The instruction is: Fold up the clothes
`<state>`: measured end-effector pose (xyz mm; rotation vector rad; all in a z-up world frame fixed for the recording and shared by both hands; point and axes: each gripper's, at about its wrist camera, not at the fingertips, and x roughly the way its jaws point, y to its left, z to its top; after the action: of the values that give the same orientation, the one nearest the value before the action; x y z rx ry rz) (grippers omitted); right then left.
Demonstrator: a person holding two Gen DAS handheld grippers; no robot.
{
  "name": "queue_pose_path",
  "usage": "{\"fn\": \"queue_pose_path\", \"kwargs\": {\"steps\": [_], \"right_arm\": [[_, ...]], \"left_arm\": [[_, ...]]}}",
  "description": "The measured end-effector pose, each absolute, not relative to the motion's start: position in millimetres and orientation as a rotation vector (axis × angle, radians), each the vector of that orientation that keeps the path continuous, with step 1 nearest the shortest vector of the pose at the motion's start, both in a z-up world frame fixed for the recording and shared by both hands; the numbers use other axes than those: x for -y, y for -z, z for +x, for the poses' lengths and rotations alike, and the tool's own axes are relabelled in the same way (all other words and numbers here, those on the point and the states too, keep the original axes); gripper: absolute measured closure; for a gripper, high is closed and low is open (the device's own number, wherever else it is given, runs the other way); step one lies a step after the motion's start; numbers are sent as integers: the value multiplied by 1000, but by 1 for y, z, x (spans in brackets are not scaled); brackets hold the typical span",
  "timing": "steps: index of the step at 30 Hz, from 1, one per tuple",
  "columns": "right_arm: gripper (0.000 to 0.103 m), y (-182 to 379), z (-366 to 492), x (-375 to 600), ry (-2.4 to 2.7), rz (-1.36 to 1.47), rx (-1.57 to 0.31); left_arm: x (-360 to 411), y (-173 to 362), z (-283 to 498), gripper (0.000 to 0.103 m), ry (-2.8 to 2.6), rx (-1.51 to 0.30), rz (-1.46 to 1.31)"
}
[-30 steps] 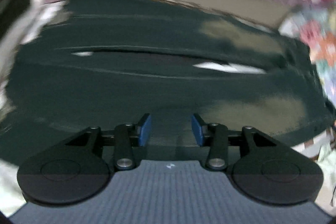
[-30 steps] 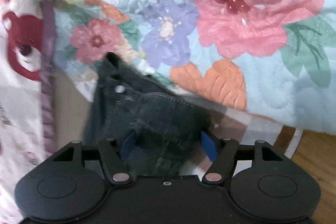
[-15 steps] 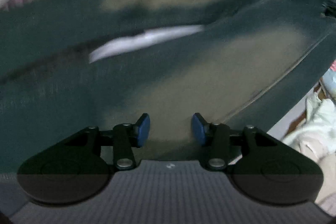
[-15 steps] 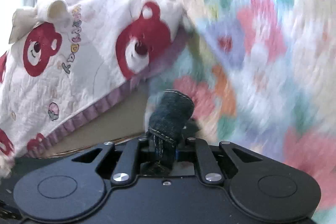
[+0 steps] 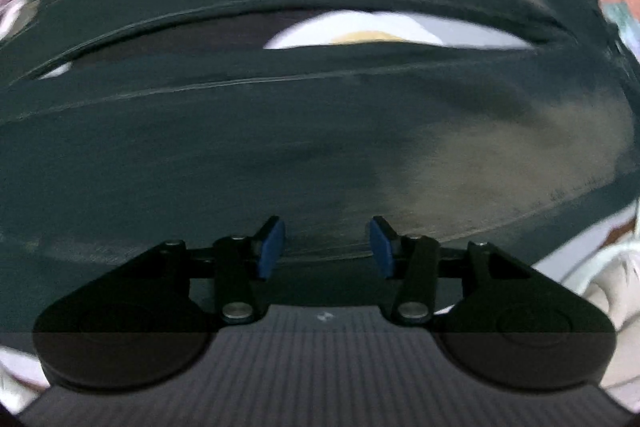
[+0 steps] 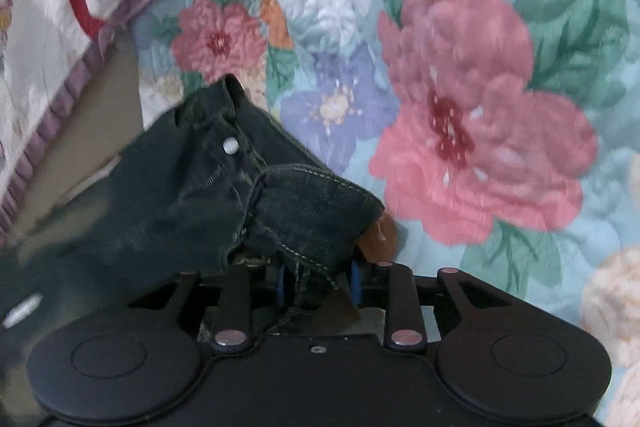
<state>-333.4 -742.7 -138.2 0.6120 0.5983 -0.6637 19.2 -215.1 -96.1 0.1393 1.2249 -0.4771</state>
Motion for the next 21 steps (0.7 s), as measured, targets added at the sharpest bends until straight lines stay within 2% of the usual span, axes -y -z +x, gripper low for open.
{"fn": "queue_pose_path", "kwargs": {"steps": [5, 12, 16, 21], "right_arm": [[62, 133, -338, 738, 649, 611, -587], [58, 134, -355, 729, 577, 703, -467], [58, 145, -356, 725, 549, 760, -505], [57, 163, -352, 717, 518, 857, -534]], "left_arm": [[123, 93, 14, 51, 236, -1217, 63], [-28, 93, 6, 50, -217, -1251, -61], [-76, 99, -20, 45, -258, -1225, -330], [-96, 102, -39, 42, -205, -1112, -581]]}}
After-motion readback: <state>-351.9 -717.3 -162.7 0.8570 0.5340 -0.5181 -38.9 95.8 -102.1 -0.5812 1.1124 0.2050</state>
